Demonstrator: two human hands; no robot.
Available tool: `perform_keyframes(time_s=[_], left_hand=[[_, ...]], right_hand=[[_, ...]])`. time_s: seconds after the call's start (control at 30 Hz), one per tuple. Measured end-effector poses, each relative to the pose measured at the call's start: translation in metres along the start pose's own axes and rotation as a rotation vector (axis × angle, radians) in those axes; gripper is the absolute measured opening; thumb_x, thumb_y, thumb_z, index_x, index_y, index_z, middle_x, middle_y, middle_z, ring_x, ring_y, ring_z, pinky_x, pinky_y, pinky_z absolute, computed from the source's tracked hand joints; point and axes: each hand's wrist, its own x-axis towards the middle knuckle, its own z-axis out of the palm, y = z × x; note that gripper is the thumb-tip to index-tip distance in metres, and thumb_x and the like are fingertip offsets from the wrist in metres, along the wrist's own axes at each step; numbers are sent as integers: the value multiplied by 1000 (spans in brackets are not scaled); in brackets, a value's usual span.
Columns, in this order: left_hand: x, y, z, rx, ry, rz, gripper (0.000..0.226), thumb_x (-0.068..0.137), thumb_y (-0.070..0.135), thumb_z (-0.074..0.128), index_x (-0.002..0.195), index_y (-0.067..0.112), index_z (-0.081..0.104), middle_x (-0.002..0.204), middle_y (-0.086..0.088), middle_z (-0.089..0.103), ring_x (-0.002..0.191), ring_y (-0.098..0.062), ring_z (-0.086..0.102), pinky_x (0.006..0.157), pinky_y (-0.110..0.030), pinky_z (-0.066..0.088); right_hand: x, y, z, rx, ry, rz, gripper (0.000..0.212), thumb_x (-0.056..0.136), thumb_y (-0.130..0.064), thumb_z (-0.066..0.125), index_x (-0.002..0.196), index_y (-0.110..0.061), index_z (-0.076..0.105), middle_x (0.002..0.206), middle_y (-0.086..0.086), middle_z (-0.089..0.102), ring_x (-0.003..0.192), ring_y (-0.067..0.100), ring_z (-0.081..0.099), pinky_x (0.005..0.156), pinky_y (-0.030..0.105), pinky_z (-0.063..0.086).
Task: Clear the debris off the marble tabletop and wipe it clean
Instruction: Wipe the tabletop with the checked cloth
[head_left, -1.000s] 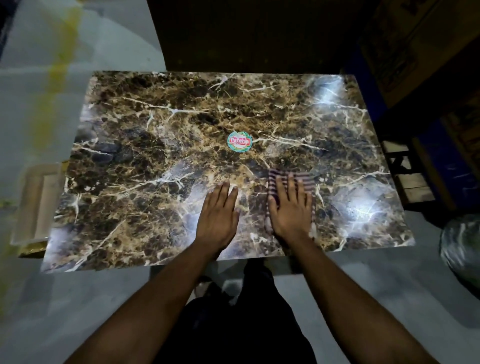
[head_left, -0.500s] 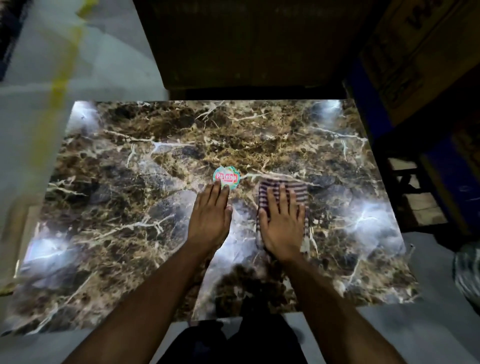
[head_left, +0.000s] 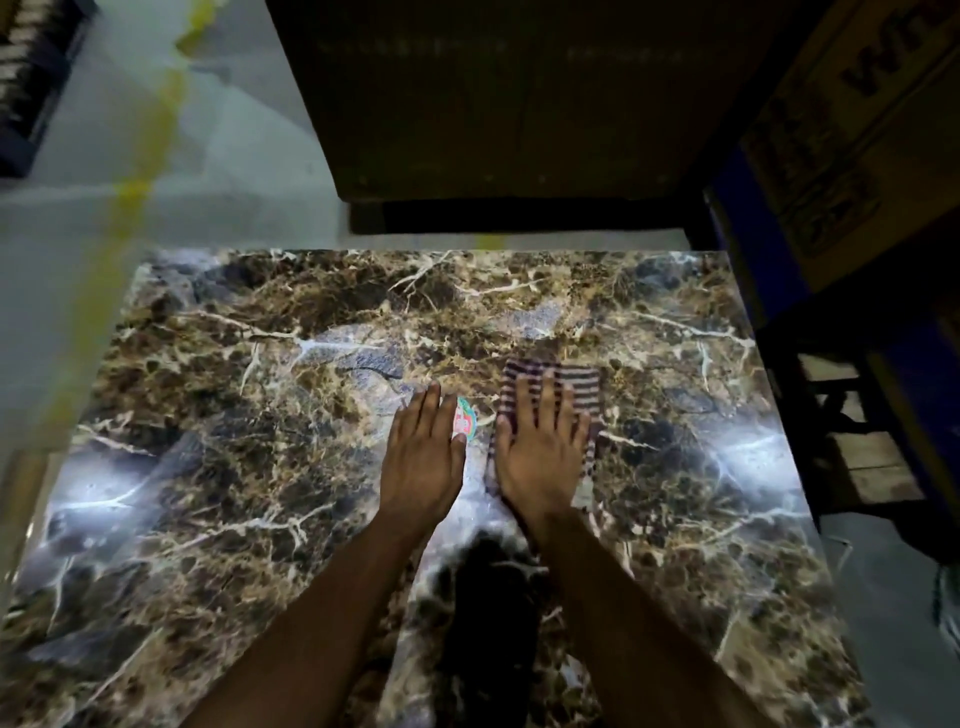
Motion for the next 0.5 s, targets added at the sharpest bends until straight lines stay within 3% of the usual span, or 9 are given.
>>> perform_keyframes(time_s=[0.17,0.27,0.37,0.5], left_hand=[[33,5,0,4,-2,-18,55,107,37,30,159,21,23,168,-2,16,155,-21,10,126,-40,9],[50,1,0,9,23,-8,55,107,36,31,159,20,25,169,-2,16,154,-21,12,124,-40,10],[62,-3,-2,13,21,-28,55,107,36,31,159,20,25,169,-2,15,155,-21,11,126,-43,13],[80,3,-2,26,38,-32,55,105,33,36,157,18,29,167,-5,21,154,-23,14,126,-44,14]], right_hand=[[78,-23,-7,-45,-101,-343,61,106,-55,20,163,-37,7,172,-3,-3,159,23,-4,126,50,-5],[124,-8,-14,-73,-76,-211,62,106,-58,16,163,-38,2,172,-2,-6,159,25,-6,126,53,-6],[105,4,-14,-53,-33,-110,63,106,-58,13,163,-35,0,172,2,-4,158,28,-4,126,54,-4],[116,-25,-11,-40,-78,-302,63,106,-56,15,163,-33,4,172,1,-3,158,26,-4,126,53,-6]])
